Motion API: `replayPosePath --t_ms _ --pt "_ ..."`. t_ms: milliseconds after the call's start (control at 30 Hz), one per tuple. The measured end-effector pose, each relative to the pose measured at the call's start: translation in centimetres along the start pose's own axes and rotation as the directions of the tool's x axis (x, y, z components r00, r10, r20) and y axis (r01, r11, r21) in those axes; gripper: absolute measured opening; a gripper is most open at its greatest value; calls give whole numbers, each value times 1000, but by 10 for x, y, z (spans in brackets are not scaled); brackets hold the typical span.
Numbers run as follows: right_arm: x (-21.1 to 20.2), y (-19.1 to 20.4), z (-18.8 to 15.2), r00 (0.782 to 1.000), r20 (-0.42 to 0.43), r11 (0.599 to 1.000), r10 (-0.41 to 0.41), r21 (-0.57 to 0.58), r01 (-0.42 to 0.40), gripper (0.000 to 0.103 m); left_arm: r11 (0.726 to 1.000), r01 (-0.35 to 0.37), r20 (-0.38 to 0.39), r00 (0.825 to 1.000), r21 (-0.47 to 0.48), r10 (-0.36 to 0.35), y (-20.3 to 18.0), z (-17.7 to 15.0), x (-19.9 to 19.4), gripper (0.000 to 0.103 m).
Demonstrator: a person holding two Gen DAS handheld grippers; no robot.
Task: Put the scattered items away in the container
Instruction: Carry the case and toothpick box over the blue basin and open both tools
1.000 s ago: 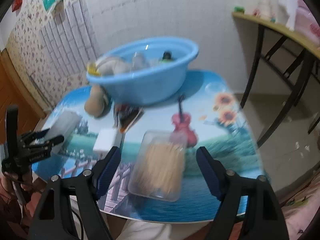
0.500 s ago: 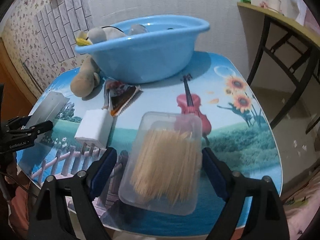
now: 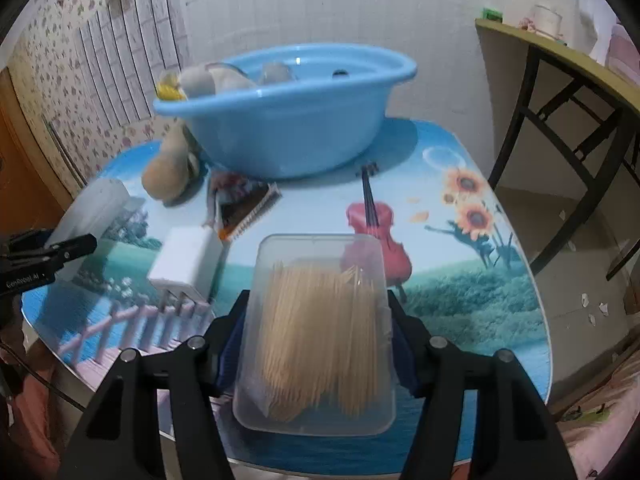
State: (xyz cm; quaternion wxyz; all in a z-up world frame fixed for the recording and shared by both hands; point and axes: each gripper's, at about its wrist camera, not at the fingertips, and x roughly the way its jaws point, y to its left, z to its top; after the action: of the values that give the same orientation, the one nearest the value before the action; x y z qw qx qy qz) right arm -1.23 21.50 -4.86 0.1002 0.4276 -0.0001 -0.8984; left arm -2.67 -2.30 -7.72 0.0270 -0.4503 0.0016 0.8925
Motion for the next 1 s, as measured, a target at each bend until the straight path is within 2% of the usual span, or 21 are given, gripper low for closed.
replayPosePath --t_ms 100,233,433,500,667,800,1000 --pt "-14 4 10 999 50 1000 7 -3 -7 61 1000 -8 7 1000 2 8 -4 7 -8 61" --pt "-40 14 23 989 141 999 42 -28 -39 61 1000 12 82 997 4 -12 -11 23 -33 61" --pt "-78 17 38 964 238 993 118 -23 -116 61 1000 19 189 982 -14 -16 -16 46 -66 61" --pt "-88 18 42 955 267 992 128 -34 -124 61 1000 22 199 980 -20 -18 -18 51 -71 61" --pt "-92 14 47 950 290 993 116 -34 -111 61 999 43 218 975 -7 -40 -25 60 -78 61" --pt "-89 8 51 945 299 991 135 -21 -135 61 999 41 254 966 25 -46 -37 70 -84 61" --pt "-72 1 66 942 293 986 163 -28 -162 61 998 49 264 963 39 -58 -46 91 -77 61"
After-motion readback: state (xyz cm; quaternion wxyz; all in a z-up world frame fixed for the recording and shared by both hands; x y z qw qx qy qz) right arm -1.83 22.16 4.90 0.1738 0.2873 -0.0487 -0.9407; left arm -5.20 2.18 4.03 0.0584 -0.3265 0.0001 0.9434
